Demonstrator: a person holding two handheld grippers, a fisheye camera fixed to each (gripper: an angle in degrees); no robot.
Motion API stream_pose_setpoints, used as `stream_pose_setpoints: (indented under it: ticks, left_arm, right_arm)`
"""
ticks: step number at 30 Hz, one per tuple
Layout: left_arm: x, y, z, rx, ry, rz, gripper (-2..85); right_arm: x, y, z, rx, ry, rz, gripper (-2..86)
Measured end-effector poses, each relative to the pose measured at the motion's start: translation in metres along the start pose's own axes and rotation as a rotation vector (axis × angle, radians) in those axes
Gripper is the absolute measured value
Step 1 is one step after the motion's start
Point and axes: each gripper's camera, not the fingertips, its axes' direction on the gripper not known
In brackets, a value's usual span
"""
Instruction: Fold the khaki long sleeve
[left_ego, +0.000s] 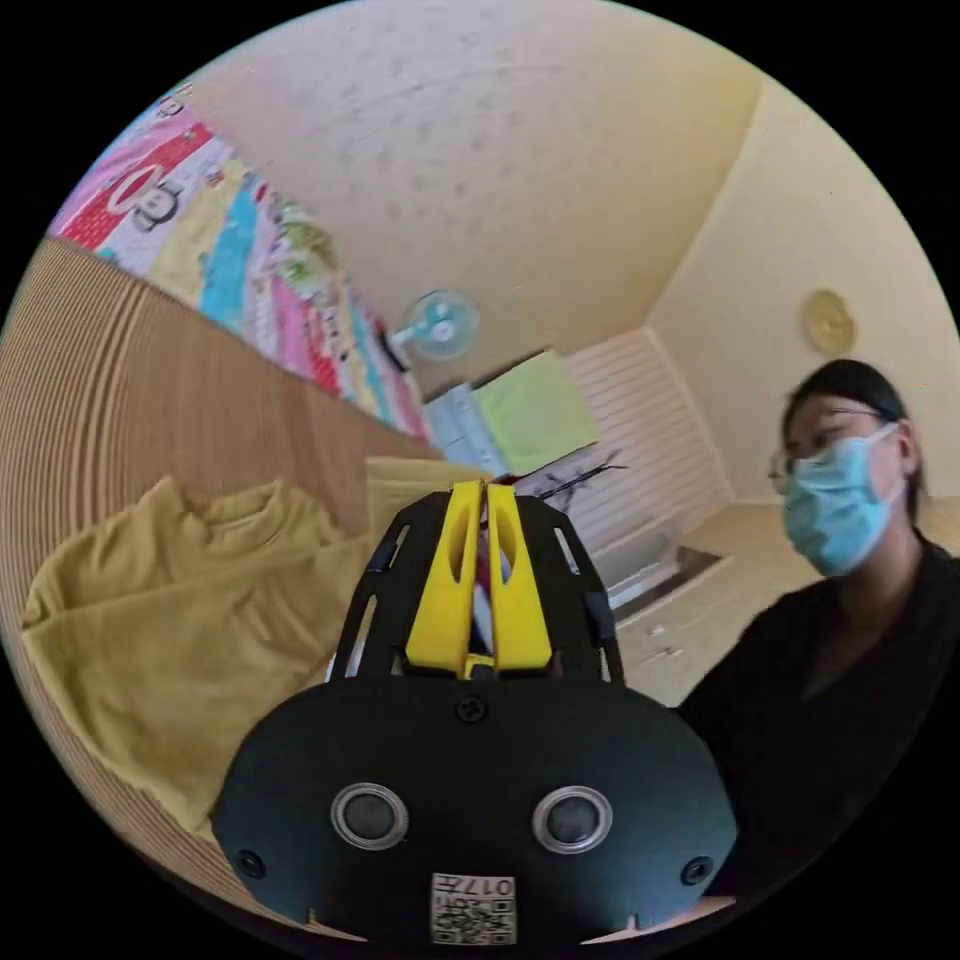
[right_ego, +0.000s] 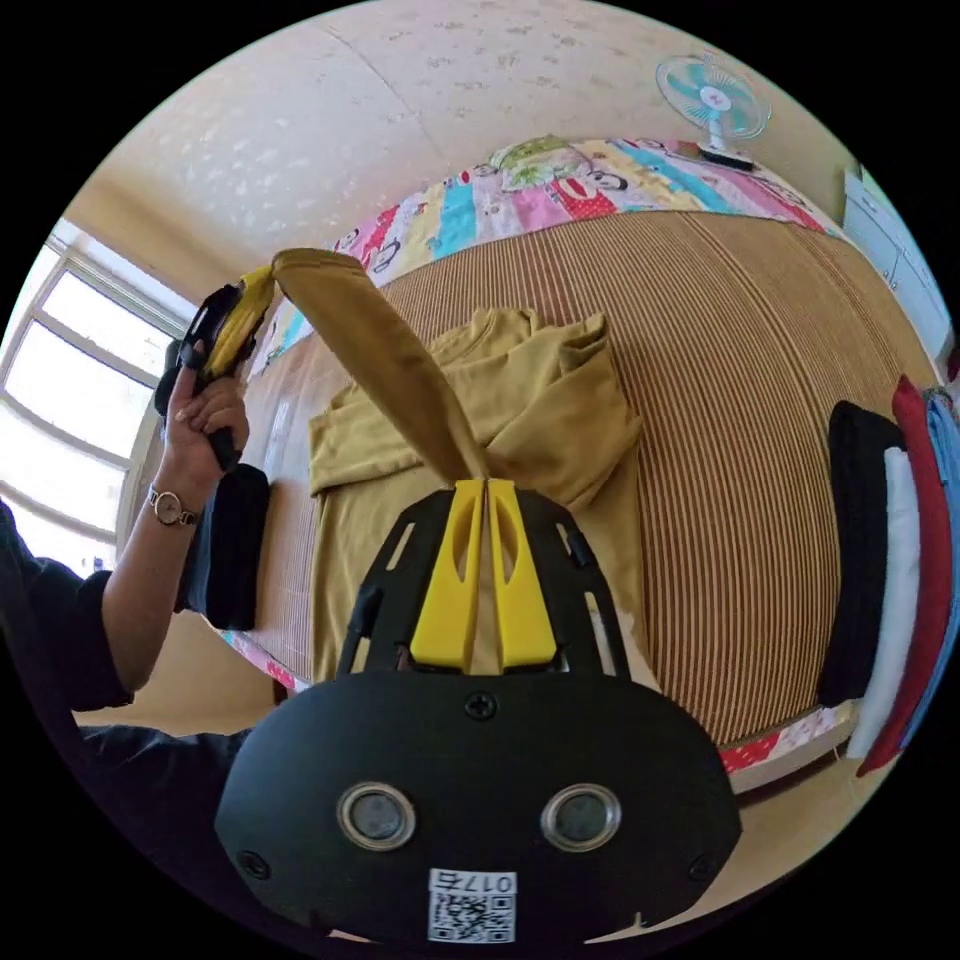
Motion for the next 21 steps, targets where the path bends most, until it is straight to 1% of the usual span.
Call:
stream_pose_setpoints:
  ticks: [1,2,3,4,6,8,9,11,15,17,19,21]
  left_arm:
    - [0.005,-0.006,-0.019,0.034,0.163,0.076,0.1]
    - [0.003,-0.006,-0.038,0.055,0.273,0.130,0.3]
    - [-0.001,-0.004,-0.049,0.063,0.296,0.144,0.5]
    - [-0.015,0.006,-0.071,0.075,0.272,0.120,0.9]
    - [-0.048,0.033,-0.110,0.124,0.106,-0.044,2.2]
    - [-0.075,0.079,-0.161,0.188,-0.138,-0.241,4.6]
    - [-0.079,0.090,-0.172,0.196,-0.199,-0.292,5.0]
    - [-0.083,0.120,-0.194,0.169,-0.390,-0.439,7.2]
    - [-0.079,0.129,-0.184,0.093,-0.540,-0.456,9.0]
    - [-0.079,0.115,-0.164,0.057,-0.631,-0.417,9.4]
    - [-0.079,0.097,-0.145,0.045,-0.684,-0.373,9.7]
    - [-0.077,0.074,-0.125,0.037,-0.684,-0.297,9.8]
  right_arm:
    - [-0.004,0.000,-0.005,0.028,-0.010,-0.009,0.8]
    - [-0.009,0.000,-0.008,0.038,-0.030,-0.025,0.7]
    - [-0.011,0.001,-0.001,-0.008,-0.046,-0.032,0.7]
    - [-0.008,0.003,0.012,-0.084,-0.051,-0.020,0.6]
    - [0.002,0.010,0.027,-0.162,-0.044,0.029,0.6]
    - [0.015,0.017,0.032,-0.182,-0.052,0.067,0.6]
    - [0.025,0.020,0.032,-0.186,-0.056,0.094,0.6]
    - [0.040,0.021,0.030,-0.181,-0.044,0.130,0.6]
    - [0.064,0.003,0.027,-0.151,-0.023,0.167,0.9]
    - [0.065,-0.014,0.025,-0.119,-0.024,0.125,1.0]
    - [0.063,-0.035,0.029,-0.119,0.016,0.056,1.2]
    - [0.071,-0.060,0.041,-0.181,0.144,0.101,1.6]
